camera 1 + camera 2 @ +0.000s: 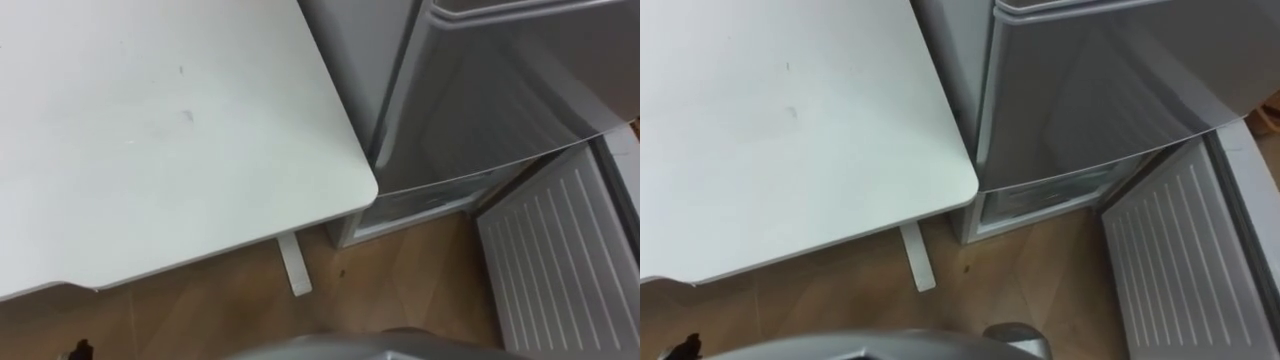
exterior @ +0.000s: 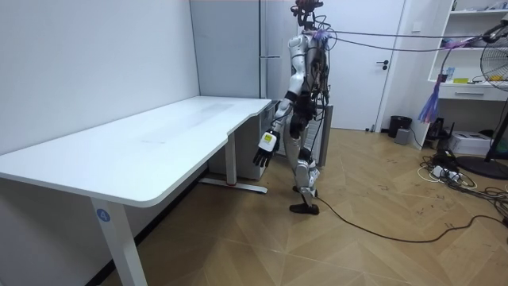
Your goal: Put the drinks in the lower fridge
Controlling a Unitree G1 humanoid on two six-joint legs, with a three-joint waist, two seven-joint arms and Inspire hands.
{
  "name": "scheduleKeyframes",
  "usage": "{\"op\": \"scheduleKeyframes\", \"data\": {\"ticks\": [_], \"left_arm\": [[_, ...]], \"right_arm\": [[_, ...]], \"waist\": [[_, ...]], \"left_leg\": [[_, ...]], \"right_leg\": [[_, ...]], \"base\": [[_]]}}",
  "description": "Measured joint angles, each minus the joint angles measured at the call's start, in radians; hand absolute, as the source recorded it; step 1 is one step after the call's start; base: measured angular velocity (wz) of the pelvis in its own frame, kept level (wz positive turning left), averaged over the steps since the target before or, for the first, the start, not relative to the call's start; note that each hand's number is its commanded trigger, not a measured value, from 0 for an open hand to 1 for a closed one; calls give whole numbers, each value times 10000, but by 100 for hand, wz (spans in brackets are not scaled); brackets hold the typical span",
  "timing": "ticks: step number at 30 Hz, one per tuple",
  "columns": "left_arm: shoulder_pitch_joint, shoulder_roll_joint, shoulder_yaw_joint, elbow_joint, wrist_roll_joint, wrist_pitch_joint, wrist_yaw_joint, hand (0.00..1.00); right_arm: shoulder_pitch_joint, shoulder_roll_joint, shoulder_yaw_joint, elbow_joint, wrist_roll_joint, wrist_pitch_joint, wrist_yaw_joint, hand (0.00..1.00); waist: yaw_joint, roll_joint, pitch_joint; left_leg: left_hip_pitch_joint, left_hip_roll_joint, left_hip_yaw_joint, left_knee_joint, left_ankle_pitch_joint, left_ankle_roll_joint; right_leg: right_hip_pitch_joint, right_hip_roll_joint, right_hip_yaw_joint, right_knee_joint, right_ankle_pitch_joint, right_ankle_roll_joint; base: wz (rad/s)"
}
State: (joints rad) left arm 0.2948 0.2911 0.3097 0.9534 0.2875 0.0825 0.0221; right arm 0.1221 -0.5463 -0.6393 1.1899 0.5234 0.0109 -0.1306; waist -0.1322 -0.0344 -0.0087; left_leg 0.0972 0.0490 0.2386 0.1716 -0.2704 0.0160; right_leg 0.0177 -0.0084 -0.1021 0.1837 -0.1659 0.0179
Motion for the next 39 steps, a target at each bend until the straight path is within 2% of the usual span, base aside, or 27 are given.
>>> {"op": "scheduleKeyframes", "data": {"ticks": [3, 5, 7, 10, 13, 16, 18, 22, 25, 30, 35, 39], "left_arm": [[-51, 41, -86, 24, 4, 4, -143, 0], [-157, 40, -218, 160, 11, 5, -176, 0], [-234, 53, -540, 178, 8, 8, -205, 0], [-296, 46, -1001, 182, 145, 76, -357, 0], [-288, 13, -1320, 171, 297, 247, -396, 0], [-280, 30, -1975, 191, 292, 530, -326, 0], [-352, -87, -2287, 262, 305, 713, -287, 0], [-352, -132, -2791, 366, 281, 879, -251, 0], [-322, -220, -2899, 427, 218, 1078, -224, 0], [-254, -523, -3364, 571, 205, 1084, -36, 0], [-170, -530, -3727, 537, 84, 1098, -44, 0], [-116, -544, -3744, 470, -19, 1093, -45, 0]], "right_arm": [[341, 407, 328, -306, 430, -268, 128, 0], [698, 700, 645, -692, 527, -491, 355, 0], [1100, 805, 1154, -1053, 545, -760, 618, 0], [1713, 1208, 1455, -1832, 553, -1011, 793, 0], [2404, 1632, 1597, -2866, 658, -1199, 975, 0], [3234, 1894, 2298, -4117, 844, -1388, 993, 0], [3663, 2183, 2474, -4780, 991, -1617, 1096, 0], [4283, 2469, 3037, -6058, 1614, -1721, 1113, 0], [4647, 2784, 3475, -7132, 2826, -1831, 1113, 0], [5283, 3333, 4568, -8658, 3826, -2313, 1505, 0], [5278, 3517, 5615, -9166, 4255, -2381, 2627, 0], [4809, 3497, 6572, -9364, 4302, -2026, 3458, 0]], "waist": [[40, -94, 4], [156, -125, 6], [308, -105, 15], [337, -93, 15], [585, 0, 10], [579, 77, 22], [571, 87, 28], [574, 102, 37], [611, 144, 53], [598, 179, 57], [544, 183, 55], [579, 257, 53]], "left_leg": [[7, 48, 22, 7, -1, -23], [18, 100, 137, 1, -22, -59], [-6, 108, 275, -19, -23, -60], [-13, 140, 337, -13, -34, -76], [-1, 220, 596, -12, -51, -106], [-5, 288, 689, 7, -46, -126], [6, 286, 767, -9, -52, -132], [13, 289, 968, -9, -46, -144], [7, 318, 1199, -9, -43, -149], [5, 297, 1223, -9, -25, -136], [-21, 249, 1124, -8, -3, -95], [-36, 231, 1074, -1, 14, -70]], "right_leg": [[-7, 45, -25, -6, 33, -48], [-19, 133, 133, -93, 128, -97], [-46, 144, 128, -184, 182, -92], [-88, 172, 158, -168, 211, -99], [-182, 261, 231, -199, 329, -141], [-159, 290, 202, -328, 478, -167], [-152, 289, 205, -322, 489, -179], [-233, 330, 198, -314, 562, -228], [-339, 363, 195, -309, 684, -260], [-378, 306, 170, -281, 733, -258], [-370, 304, 102, -280, 751, -235], [-362, 285, 44, -281, 758, -225]], "base": [[-3], [-20], [-21], [-9], [-24], [-17], [-11], [-20], [-25], [-5], [4], [6]]}}
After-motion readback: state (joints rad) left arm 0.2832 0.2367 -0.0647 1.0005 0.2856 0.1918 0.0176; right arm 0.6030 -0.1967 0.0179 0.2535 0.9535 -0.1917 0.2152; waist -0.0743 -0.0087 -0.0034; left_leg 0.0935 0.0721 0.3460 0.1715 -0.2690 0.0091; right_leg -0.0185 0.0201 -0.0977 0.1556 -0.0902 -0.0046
